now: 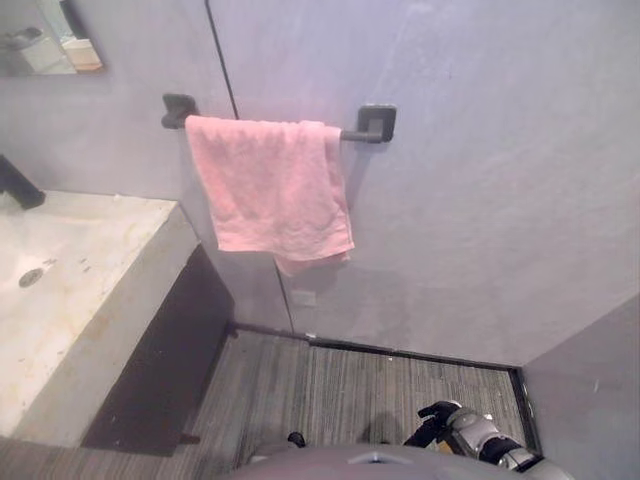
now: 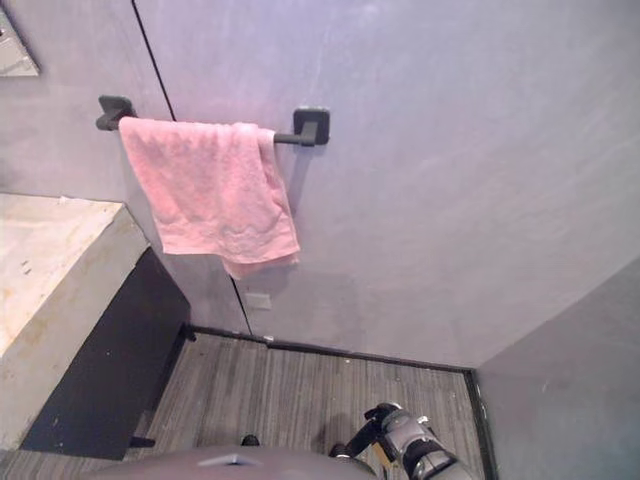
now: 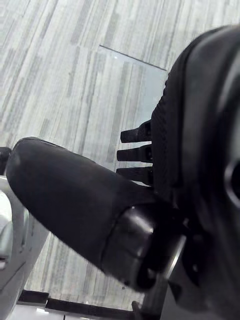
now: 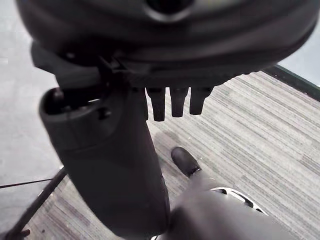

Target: Organize the bathroom.

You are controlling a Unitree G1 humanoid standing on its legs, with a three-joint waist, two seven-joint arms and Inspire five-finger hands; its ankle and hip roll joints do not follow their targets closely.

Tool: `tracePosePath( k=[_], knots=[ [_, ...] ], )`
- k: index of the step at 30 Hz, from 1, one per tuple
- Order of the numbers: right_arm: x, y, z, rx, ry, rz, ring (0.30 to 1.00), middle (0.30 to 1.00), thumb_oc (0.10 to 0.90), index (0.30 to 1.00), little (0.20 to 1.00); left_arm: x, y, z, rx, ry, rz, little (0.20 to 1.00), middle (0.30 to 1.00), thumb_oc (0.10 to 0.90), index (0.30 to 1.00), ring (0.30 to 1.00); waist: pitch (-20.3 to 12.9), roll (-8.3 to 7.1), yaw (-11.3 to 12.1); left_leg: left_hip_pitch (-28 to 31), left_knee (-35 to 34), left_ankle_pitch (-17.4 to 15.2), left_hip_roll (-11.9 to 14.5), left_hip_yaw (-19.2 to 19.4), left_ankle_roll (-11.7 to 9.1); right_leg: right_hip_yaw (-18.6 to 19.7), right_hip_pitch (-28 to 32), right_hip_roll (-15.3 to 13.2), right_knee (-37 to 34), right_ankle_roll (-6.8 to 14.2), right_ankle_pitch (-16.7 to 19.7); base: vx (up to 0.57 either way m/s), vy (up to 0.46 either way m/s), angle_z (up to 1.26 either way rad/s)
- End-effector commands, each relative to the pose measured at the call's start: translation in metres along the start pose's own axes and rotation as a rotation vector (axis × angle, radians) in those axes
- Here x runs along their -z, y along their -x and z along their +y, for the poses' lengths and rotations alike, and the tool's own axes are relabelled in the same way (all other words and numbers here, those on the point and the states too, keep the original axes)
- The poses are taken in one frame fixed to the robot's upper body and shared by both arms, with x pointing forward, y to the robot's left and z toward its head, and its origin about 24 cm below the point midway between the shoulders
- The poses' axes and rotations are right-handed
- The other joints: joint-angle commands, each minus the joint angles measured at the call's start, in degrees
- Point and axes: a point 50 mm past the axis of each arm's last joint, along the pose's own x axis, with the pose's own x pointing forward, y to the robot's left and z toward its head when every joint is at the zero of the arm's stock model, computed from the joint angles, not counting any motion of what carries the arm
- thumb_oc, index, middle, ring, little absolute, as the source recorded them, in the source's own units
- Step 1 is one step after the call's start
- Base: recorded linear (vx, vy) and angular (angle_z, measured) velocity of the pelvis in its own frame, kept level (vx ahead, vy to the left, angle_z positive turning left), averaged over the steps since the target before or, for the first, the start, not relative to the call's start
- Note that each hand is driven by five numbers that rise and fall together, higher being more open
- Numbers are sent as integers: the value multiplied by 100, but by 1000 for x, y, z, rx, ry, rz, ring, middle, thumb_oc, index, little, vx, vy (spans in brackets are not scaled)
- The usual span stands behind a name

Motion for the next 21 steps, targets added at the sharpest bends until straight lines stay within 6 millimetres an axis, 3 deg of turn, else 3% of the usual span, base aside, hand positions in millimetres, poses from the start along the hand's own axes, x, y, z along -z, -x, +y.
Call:
tracePosePath(
  k=[1,4,5,6,9,10,13,14,18,20,21],
  knots=[
    [-10,0,-12,54,166,-1,900,900,800,900,900,-35,2,11,-68,51,-108,900,900,800,900,900,487,-178,145,39,416,-408,-156,418,-70,-226,30,-5,363,137,-625,-143,-81,22],
    [-12,0,-19,99,160,-8,900,900,800,900,900,-38,2,10,-72,12,-119,900,900,800,900,900,649,-341,122,-135,1442,-632,70,1395,-192,-810,87,-139,329,44,-558,-183,-77,46],
    [-17,1,-25,122,135,-20,900,900,800,900,900,-40,2,9,-72,-1,-120,900,900,800,900,900,736,-463,147,-302,2273,-566,152,1502,-280,-1035,14,-234,458,-46,-550,-148,-86,117],
    [-19,1,-28,130,117,-26,900,900,800,900,900,-39,2,9,-81,-3,-116,900,900,800,900,900,775,-486,154,-303,2757,-635,242,1415,-401,-1076,2,-218,533,-55,-609,-136,-103,136],
    [-27,4,-41,142,92,-45,900,900,800,900,900,-46,2,15,-108,-3,-111,900,900,800,900,900,795,-591,65,-234,3590,-454,419,1425,-580,-1298,-262,-234,666,-177,-564,-148,-83,81],
    [-25,4,-46,131,96,-40,900,900,800,900,900,-53,3,14,-114,-6,-115,900,900,800,900,900,703,-578,-43,-35,3808,-144,479,1447,-799,-1426,-350,-158,659,-275,-588,-144,-49,60],
    [-18,4,-49,121,88,-32,900,900,800,900,900,-61,4,12,-115,1,-137,900,900,800,900,900,586,-527,-147,100,3908,164,440,1405,-1021,-1544,-386,-41,595,-372,-614,-158,-27,89],
    [-11,4,-51,112,84,-30,900,900,800,900,900,-69,5,7,-105,13,-164,900,900,800,900,900,487,-467,-227,184,3871,254,280,1408,-1130,-1676,-433,25,511,-382,-549,-181,16,118],
    [-3,4,-52,117,65,-35,900,900,800,900,900,-80,7,4,-88,-15,-216,900,900,800,900,900,403,-284,-396,437,3148,164,187,1792,-1109,-1891,-681,127,613,-343,-508,-225,59,61],
    [-3,3,-50,128,37,-53,900,900,800,900,900,-87,9,4,-84,-30,-246,900,900,800,900,900,394,-158,-524,718,2366,-95,106,1982,-965,-2002,-991,92,759,-236,-368,-299,110,76],
    [-7,4,-50,137,25,-71,900,900,800,900,900,-91,10,5,-86,-37,-261,900,900,800,900,900,440,-133,-558,786,2039,-408,-14,1971,-774,-1997,-1185,-15,865,-124,-226,-419,151,49]
  ],
)
